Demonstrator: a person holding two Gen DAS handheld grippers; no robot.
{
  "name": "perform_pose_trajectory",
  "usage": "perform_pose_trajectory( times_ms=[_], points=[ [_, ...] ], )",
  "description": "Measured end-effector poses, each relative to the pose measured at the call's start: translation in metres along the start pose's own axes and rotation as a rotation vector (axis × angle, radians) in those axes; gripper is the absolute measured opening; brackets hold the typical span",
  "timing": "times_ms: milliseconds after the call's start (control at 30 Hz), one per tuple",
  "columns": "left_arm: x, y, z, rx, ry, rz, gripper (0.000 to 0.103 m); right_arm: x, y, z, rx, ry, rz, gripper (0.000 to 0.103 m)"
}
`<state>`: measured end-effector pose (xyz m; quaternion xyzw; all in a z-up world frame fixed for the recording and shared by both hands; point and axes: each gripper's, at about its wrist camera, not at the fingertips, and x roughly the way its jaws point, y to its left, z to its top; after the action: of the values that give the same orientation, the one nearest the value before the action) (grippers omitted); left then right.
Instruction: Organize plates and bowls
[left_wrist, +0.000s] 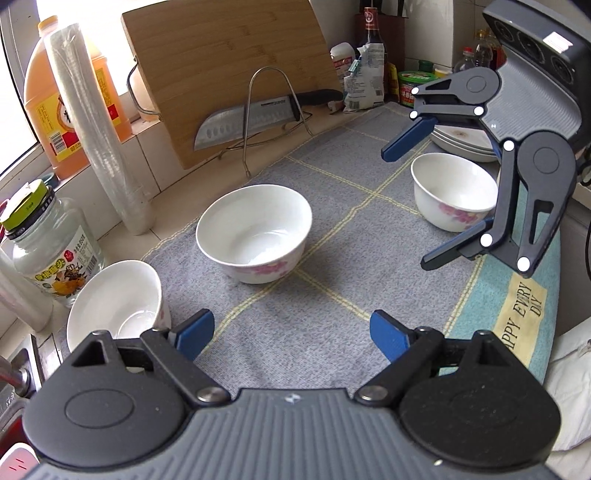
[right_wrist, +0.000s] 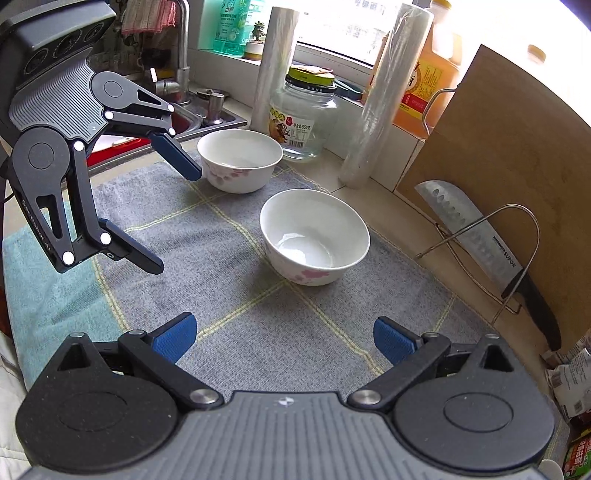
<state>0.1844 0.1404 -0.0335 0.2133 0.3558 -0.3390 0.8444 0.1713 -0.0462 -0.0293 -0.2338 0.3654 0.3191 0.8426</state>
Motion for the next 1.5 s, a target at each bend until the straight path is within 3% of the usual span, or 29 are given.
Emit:
perform_pose_trajectory(
  times_ms=[333,967,1500],
  points=[
    [0.027,0.016,0.012,0.012,0.006,-0.014,0.091,0.023,-0.016,0.012,-0.026,0.039,0.013,0.103],
    [0.079,0.033,0.034,0.071,0.129,-0.013,0.091,0.100,-0.062,0.027,-0.135,0.069,0.180,0.103],
    [0.092,0.039,0.039,0.127,0.133,-0.061,0.087,0.115,-0.064,0.034,-0.208,0.068,0.241,0.098]
  ],
)
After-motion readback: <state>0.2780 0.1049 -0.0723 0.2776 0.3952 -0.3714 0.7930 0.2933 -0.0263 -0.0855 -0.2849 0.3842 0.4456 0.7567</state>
